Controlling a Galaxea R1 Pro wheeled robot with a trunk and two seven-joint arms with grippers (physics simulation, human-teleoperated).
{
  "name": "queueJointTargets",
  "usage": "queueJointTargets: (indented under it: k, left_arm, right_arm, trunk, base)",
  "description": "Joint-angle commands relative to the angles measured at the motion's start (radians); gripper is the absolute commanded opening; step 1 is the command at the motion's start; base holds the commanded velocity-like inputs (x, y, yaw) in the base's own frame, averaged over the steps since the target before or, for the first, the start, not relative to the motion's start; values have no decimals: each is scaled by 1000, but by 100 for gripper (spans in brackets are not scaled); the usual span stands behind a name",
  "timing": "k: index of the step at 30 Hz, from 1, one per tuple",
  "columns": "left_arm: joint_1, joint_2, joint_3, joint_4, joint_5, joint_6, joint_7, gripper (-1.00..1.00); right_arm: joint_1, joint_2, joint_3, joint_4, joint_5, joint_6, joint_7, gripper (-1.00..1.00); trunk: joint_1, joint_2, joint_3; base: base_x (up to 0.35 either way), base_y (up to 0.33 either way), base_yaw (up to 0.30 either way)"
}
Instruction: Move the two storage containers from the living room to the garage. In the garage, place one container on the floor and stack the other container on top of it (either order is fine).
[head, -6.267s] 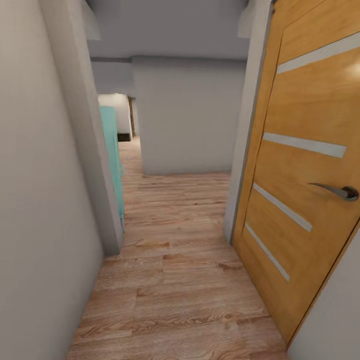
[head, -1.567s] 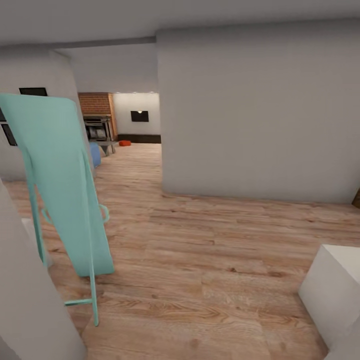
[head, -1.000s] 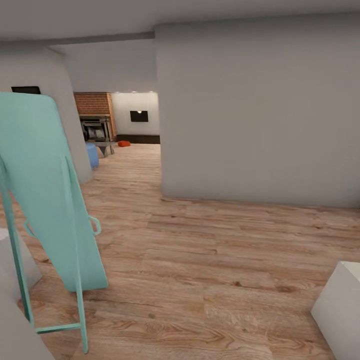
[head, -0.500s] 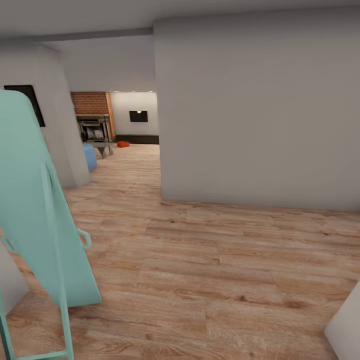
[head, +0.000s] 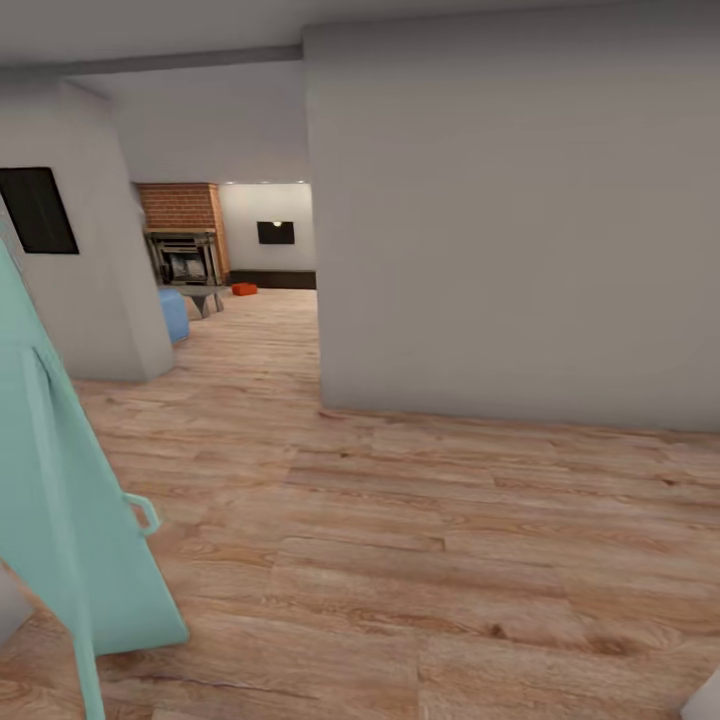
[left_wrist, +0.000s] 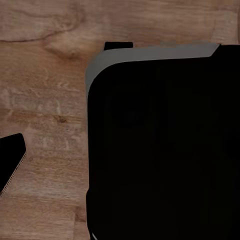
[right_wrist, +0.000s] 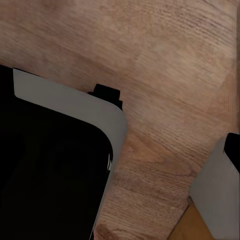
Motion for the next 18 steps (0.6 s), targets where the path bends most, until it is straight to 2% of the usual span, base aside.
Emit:
queueJointTargets:
  k: [1, 18]
  left_arm:
    - [0, 0, 0, -1, 1, -2, 0, 100]
    - [0, 0, 0, -1, 1, -2, 1, 100]
  right_arm:
    - [-1, 0, 7, 3, -11, -6, 6, 100]
    - [-2, -1, 7, 3, -10, -7, 4, 100]
  trunk:
    - [1, 0, -1]
    - [1, 0, -1]
  base:
    - [323, 0, 0]
    - [323, 0, 0]
